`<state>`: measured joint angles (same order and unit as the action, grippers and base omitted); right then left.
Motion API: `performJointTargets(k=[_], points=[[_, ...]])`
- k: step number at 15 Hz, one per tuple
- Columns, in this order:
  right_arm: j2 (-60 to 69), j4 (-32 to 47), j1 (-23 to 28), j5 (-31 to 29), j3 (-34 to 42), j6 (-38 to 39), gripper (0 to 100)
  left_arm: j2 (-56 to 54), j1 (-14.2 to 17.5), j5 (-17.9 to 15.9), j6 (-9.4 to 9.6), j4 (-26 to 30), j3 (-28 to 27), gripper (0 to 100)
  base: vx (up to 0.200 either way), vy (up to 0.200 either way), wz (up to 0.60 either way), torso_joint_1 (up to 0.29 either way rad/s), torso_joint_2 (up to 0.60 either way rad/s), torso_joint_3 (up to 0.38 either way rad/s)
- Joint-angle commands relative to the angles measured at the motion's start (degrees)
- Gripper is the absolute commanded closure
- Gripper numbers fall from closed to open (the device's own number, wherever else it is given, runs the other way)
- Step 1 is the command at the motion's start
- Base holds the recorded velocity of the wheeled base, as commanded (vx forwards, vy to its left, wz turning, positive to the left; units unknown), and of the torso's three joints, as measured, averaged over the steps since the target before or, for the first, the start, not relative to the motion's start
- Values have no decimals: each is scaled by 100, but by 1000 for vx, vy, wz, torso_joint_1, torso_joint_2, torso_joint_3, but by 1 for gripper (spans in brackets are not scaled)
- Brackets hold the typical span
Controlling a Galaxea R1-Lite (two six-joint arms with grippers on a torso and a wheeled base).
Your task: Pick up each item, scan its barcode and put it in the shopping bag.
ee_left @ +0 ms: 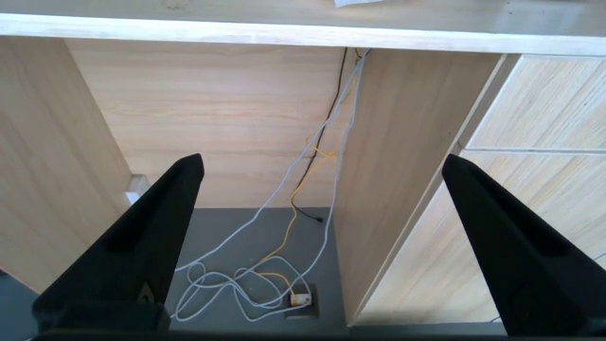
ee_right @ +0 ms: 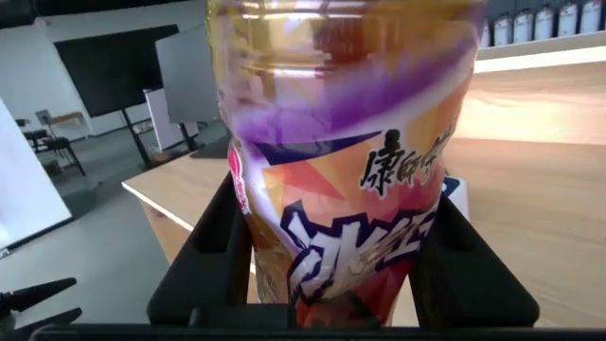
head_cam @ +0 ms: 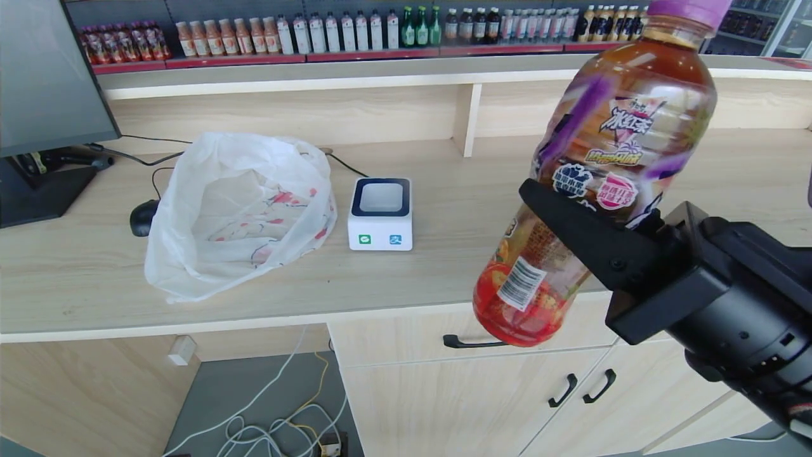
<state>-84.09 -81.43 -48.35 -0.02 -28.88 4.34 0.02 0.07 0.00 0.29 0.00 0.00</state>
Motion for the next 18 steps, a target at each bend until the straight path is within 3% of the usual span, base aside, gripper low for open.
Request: performJointTargets(k=[1, 3, 5, 10, 18], points=[[-46, -13, -8, -648, 207, -390, 100, -2, 1, 0, 6, 0, 0, 0, 0, 0, 0, 0, 0, 0], [77, -48, 185, -1017, 269, -996, 100, -2, 1, 9, -3, 0, 0, 0, 0, 0, 0, 0, 0, 0], [112, -110, 449, -1369, 462, -1058, 100, -2, 1, 0, -3, 0, 0, 0, 0, 0, 0, 0, 0, 0], [437, -206, 634, -1360, 1016, -1111, 100, -2, 1, 0, 15, 0, 0, 0, 0, 0, 0, 0, 0, 0], [191, -312, 792, -1360, 902, -1128, 100, -2, -7, 0, 6, 9, 0, 0, 0, 0, 0, 0, 0, 0]])
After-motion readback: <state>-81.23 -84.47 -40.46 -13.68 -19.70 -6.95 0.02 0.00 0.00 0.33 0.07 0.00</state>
